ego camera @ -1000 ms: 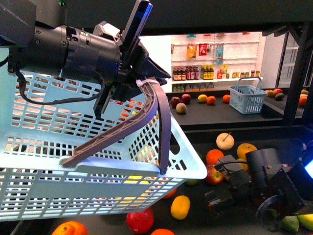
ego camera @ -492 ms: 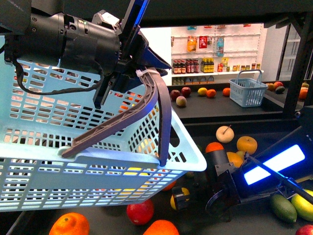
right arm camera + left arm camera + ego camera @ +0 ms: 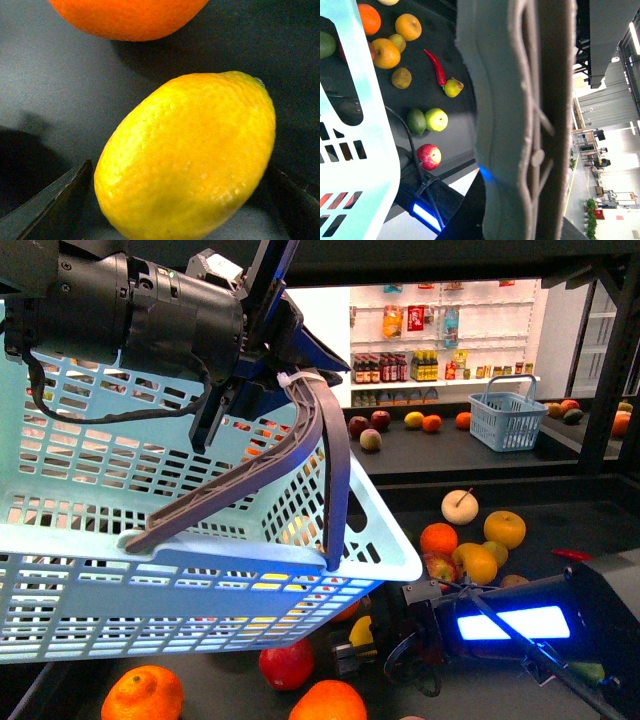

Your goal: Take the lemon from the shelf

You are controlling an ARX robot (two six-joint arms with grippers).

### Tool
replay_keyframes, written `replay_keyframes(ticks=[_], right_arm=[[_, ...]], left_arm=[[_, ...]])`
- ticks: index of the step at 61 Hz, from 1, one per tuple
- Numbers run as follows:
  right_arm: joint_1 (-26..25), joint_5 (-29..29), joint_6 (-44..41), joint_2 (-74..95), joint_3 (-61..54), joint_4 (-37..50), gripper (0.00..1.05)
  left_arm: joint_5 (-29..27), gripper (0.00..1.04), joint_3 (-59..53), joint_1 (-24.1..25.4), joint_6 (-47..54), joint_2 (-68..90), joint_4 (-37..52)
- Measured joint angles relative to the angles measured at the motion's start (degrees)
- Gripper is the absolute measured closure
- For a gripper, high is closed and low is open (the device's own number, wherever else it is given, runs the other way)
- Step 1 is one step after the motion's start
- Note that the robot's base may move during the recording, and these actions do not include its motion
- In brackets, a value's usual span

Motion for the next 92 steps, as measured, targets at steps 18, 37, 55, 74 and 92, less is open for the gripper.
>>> replay_keyframes(ticks=[18,37,55,74,92], right_arm=[[0.3,2.0,-0.4,8.0,16.1,-8.2,0.15],[-0.4,2.0,-0.6,9.6,21.2,-9.3,0.49],[-6.5,2.1,-8.1,-18.7,-24.6,21.4,0.56],[-18.3,-3.7,-13.9,-41.4,-58.1,34.6,0.56],[-17.7,-21.5,-10.7,-63.6,-71.5,39.9,0.57]], left_arm=[[0.0,0.97,0.0,0.0,0.0,0.0,0.0],[0.0,0.97,0.0,0.0,0.0,0.0,0.0],[0.0,0.97,0.0,0.0,0.0,0.0,0.0],[0.0,0.97,0.0,0.0,0.0,0.0,0.0],[0.0,0.97,0.0,-0.1,0.0,0.0,0.0]])
